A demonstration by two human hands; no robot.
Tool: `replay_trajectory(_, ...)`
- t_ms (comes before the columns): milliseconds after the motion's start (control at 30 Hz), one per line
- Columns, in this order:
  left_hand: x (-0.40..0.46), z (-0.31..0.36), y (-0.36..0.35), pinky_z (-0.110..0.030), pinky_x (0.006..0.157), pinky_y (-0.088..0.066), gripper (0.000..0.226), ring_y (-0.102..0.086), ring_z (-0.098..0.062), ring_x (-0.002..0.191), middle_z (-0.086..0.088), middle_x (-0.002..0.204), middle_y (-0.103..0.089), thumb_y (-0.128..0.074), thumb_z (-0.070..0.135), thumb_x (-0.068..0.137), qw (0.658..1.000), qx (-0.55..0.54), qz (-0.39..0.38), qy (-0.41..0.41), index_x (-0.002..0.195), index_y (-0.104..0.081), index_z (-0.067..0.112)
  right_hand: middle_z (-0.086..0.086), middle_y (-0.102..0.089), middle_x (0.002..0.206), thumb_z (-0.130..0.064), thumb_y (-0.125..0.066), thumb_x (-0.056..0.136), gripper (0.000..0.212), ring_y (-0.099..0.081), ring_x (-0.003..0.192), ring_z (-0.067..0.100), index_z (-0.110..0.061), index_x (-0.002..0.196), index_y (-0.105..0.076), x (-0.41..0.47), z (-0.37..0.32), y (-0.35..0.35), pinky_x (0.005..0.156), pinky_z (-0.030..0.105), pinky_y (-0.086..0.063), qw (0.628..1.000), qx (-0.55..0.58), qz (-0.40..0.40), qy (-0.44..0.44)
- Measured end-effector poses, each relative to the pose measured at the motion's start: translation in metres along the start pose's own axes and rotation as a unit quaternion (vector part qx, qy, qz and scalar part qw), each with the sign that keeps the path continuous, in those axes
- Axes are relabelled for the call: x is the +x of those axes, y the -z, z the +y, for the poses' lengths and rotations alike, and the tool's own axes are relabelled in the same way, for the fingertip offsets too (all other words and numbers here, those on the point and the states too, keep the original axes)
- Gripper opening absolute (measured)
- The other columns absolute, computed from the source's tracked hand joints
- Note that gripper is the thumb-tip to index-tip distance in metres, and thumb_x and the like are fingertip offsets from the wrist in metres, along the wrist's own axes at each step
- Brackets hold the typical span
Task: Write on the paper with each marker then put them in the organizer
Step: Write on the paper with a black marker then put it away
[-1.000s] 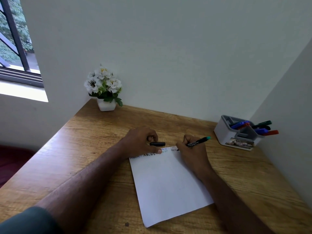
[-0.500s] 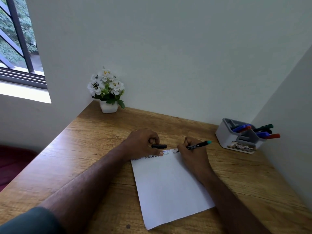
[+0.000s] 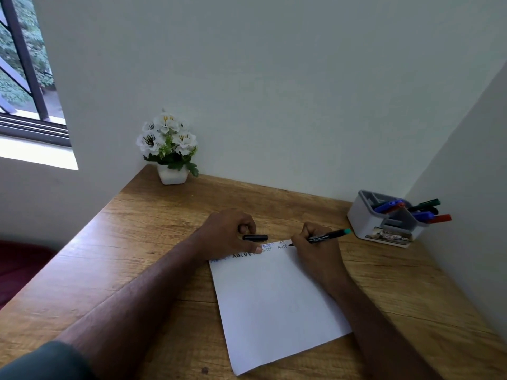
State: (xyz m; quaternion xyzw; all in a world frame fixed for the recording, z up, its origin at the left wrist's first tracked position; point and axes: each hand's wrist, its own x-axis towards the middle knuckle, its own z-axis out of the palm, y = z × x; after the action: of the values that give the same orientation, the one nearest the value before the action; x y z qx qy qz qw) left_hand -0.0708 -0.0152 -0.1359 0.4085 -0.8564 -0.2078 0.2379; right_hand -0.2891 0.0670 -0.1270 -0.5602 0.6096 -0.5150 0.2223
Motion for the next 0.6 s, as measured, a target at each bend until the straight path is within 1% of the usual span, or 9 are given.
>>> replay_trajectory(133, -0.0001, 0.0000, 0.0004, -0.029, 0.071, -0.043, 0.045, -0.056, 0.000, 0.082, 0.016, 0.085, -0.061, -0.075, 0.066, 0.064, 1.000, 0.002, 0.002, -0.004, 0.091, -0.067, 0.031, 0.000, -0.043, 0.053, 0.001, -0.063, 0.079, 0.030, -0.035, 0.051, 0.009, -0.009, 0.058, -0.045, 0.0006, 0.0015, 0.0009, 0.046, 0.018, -0.029, 1.000, 0.005, -0.007, -0.001)
replay_trajectory(300, -0.0008, 0.0031, 0.0016, -0.032, 0.074, -0.045, 0.040, -0.057, -0.005, 0.083, 0.013, 0.087, -0.061, -0.078, 0.059, 0.067, 1.000, 0.004, 0.000, -0.005, 0.093, -0.067, 0.030, 0.001, -0.045, 0.053, 0.000, -0.063, 0.079, 0.031, -0.036, 0.051, 0.008, -0.012, 0.057, -0.045, 0.0014, 0.0021, -0.0007, 0.047, 0.019, -0.030, 1.000, 0.002, -0.007, -0.007)
replay_trajectory(433, -0.0005, 0.0036, 0.0019, -0.035, 0.076, -0.047, 0.042, -0.057, -0.007, 0.085, 0.013, 0.089, -0.062, -0.077, 0.061, 0.067, 1.000, 0.007, -0.004, -0.001, 0.093, -0.067, 0.030, 0.002, -0.045, 0.054, -0.001, -0.064, 0.079, 0.033, -0.037, 0.052, 0.010, -0.014, 0.057, -0.044, 0.0023, 0.0038, -0.0004, 0.047, 0.020, -0.030, 1.000, -0.004, -0.010, -0.007)
replay_trajectory(600, -0.0007, 0.0025, 0.0011, -0.034, 0.075, -0.047, 0.042, -0.056, -0.006, 0.084, 0.014, 0.088, -0.061, -0.076, 0.062, 0.067, 1.000, 0.005, -0.003, -0.001, 0.093, -0.066, 0.031, 0.001, -0.046, 0.053, -0.001, -0.064, 0.078, 0.033, -0.037, 0.051, 0.008, -0.013, 0.056, -0.043, 0.0040, 0.0058, -0.0015, 0.049, 0.025, -0.031, 1.000, -0.019, -0.013, -0.004)
